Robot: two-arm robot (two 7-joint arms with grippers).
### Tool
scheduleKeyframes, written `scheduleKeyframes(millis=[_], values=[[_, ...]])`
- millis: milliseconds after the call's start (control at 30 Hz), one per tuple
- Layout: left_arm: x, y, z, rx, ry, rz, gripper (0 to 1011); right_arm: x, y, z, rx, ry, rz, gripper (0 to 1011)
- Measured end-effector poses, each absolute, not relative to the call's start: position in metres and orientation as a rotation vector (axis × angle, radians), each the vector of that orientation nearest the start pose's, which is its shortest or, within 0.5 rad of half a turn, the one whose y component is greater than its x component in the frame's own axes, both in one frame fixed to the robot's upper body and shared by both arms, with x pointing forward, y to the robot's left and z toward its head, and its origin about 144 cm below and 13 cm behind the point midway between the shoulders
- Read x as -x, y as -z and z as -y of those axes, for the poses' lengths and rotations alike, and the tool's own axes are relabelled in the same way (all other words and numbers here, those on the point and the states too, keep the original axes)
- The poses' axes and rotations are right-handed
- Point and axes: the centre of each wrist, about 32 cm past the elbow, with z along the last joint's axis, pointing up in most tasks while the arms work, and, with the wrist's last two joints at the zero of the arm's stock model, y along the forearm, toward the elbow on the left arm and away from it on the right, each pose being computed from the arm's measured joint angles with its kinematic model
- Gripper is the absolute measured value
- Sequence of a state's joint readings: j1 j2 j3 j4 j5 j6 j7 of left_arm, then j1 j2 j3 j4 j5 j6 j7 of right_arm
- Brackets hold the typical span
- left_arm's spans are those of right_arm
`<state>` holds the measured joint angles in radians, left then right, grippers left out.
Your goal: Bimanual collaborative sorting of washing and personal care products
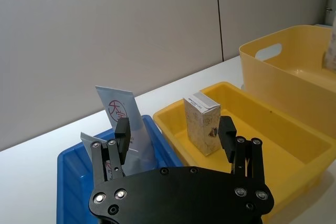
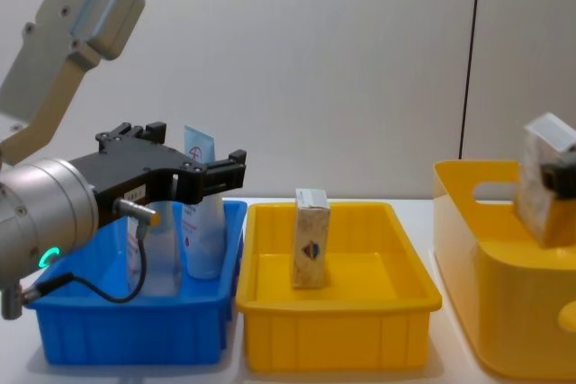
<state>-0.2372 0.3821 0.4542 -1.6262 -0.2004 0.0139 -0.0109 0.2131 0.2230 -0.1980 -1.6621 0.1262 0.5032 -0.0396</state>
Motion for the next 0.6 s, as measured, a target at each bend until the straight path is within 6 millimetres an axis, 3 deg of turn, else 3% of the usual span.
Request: scheduleKeyframes(millis=[600], values=[[-0.492, -1.204, -0.198, -0.061, -1.124, 0.267, 1001, -0.495, -1.232, 0.249, 0.318, 1.534, -0.056, 221]])
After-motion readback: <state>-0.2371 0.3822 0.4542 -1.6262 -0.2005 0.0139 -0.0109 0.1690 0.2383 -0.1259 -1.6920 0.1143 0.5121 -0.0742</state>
